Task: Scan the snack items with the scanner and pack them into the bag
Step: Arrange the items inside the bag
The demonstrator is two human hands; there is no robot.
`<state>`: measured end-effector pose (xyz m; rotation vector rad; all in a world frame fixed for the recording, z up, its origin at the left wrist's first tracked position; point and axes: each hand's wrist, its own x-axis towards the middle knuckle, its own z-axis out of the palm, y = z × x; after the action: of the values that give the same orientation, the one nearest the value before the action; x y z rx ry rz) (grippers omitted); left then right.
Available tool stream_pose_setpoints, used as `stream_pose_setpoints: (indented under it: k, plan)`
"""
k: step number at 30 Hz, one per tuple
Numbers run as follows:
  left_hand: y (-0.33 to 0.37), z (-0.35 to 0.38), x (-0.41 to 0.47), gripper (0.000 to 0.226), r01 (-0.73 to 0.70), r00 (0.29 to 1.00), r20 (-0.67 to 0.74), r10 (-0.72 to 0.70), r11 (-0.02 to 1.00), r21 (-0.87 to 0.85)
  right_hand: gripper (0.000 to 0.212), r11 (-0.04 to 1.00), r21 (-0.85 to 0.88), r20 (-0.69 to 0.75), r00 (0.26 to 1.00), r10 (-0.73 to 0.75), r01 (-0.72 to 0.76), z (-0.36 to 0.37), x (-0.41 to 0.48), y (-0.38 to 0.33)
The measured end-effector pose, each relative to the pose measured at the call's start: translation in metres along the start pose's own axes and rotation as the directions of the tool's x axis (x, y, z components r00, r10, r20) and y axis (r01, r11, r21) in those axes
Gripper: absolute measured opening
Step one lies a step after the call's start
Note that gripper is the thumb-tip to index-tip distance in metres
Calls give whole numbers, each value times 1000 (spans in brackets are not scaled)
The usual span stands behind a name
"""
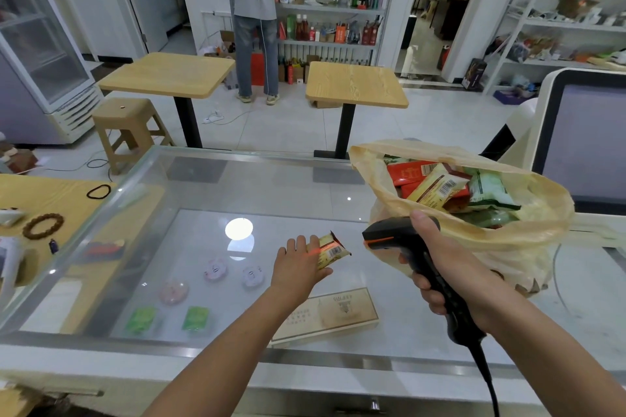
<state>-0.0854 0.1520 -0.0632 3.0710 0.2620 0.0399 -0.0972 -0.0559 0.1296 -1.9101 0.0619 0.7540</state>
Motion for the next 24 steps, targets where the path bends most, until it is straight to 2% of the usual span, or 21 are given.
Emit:
stream_pose_setpoints:
  k: [24]
  plan:
    - [-1, 5, 2, 66, 2, 1000, -26, -2, 1000, 1, 66, 1000, 18, -17, 1000, 19, -19, -13, -11, 10]
